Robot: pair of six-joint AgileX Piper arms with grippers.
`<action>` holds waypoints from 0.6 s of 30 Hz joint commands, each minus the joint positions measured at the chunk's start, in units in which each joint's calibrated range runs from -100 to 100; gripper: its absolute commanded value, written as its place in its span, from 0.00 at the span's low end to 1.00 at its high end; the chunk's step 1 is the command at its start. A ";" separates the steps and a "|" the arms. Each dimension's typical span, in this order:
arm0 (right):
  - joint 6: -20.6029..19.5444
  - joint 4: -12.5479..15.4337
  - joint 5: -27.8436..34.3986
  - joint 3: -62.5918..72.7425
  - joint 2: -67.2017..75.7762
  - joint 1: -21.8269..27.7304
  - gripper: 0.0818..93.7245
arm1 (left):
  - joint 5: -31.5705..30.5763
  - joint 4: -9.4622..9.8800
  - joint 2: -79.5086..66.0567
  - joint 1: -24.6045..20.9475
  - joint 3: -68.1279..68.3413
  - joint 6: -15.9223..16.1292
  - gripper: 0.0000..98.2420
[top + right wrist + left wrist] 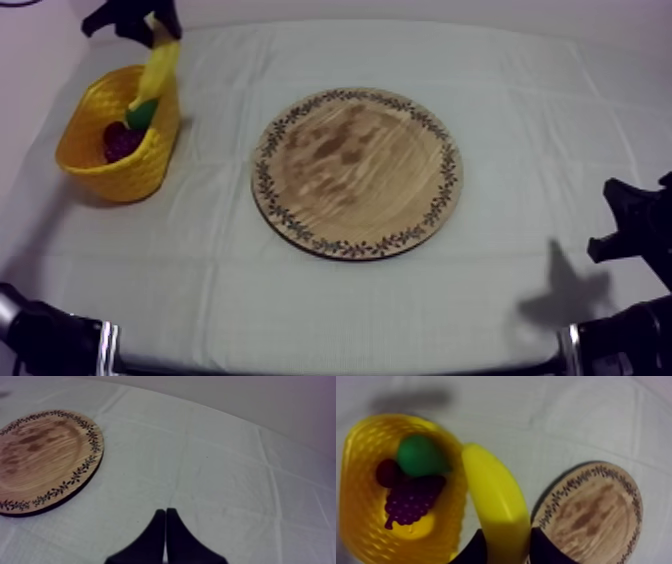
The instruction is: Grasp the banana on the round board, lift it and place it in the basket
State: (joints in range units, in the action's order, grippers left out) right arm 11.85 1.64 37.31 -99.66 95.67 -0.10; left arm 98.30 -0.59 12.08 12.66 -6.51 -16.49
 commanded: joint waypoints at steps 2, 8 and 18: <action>0.00 0.00 0.03 -0.01 0.00 0.02 0.00 | 0.31 -0.02 -1.13 -2.75 1.25 0.06 0.25; 0.00 0.00 0.03 -0.01 0.00 0.02 0.00 | 1.30 0.15 -2.97 -5.89 2.74 0.69 0.26; 0.00 0.00 0.03 -0.01 0.00 0.02 0.00 | 0.65 0.59 -2.67 -8.61 5.28 2.47 0.26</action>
State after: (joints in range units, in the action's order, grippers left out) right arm 11.85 1.64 37.31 -99.66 95.67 -0.10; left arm 99.34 0.00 9.11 4.20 -1.47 -14.29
